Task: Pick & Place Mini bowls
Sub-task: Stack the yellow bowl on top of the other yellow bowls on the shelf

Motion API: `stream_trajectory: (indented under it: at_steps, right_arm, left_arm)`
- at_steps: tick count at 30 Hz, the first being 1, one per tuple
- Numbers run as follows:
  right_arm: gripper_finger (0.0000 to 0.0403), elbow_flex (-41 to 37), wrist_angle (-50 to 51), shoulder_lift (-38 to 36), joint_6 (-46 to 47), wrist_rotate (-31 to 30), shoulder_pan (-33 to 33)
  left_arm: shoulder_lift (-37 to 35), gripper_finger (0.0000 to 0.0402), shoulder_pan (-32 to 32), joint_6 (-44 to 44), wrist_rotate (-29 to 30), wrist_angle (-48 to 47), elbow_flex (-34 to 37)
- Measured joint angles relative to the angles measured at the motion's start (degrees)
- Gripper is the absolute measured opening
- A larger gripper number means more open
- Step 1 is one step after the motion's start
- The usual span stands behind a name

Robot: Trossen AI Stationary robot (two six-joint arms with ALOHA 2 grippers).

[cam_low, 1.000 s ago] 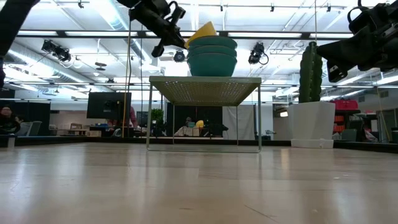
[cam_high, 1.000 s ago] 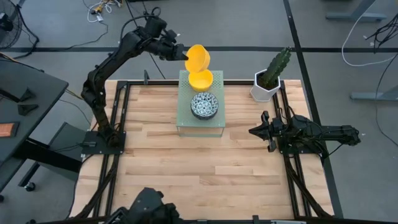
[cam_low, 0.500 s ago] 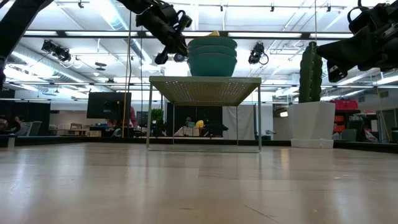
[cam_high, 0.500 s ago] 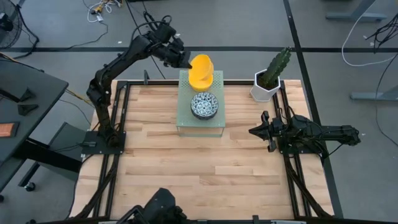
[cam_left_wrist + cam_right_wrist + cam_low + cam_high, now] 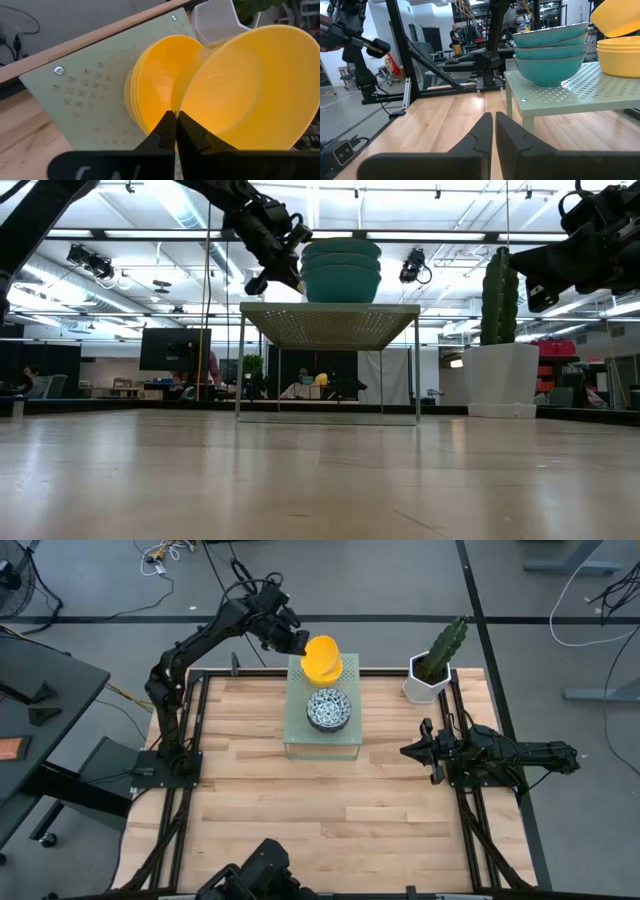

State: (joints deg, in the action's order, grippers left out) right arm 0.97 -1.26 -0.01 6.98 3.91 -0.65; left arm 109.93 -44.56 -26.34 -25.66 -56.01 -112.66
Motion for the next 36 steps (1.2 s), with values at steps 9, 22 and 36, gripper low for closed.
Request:
stream_trajectory:
  at_steps: [9, 22, 36]
  right_arm:
    - [0.0027, 0.0, 0.0, 0.0, 0.0, 0.0, 0.0]
    - [0.0027, 0.0, 0.0, 0.0, 0.0, 0.0, 0.0]
    - [0.0027, 0.0, 0.0, 0.0, 0.0, 0.0, 0.0]
  left_arm:
    - [0.0, 0.0002, 0.0, 1.2, 3.0, -0.1, 0.0]
    - [0.0, 0.0005, 0.2, 2.1, 5.1, -1.0, 0.6]
    - [0.0, 0.0005, 0.2, 2.1, 5.8, 0.4, 0.6]
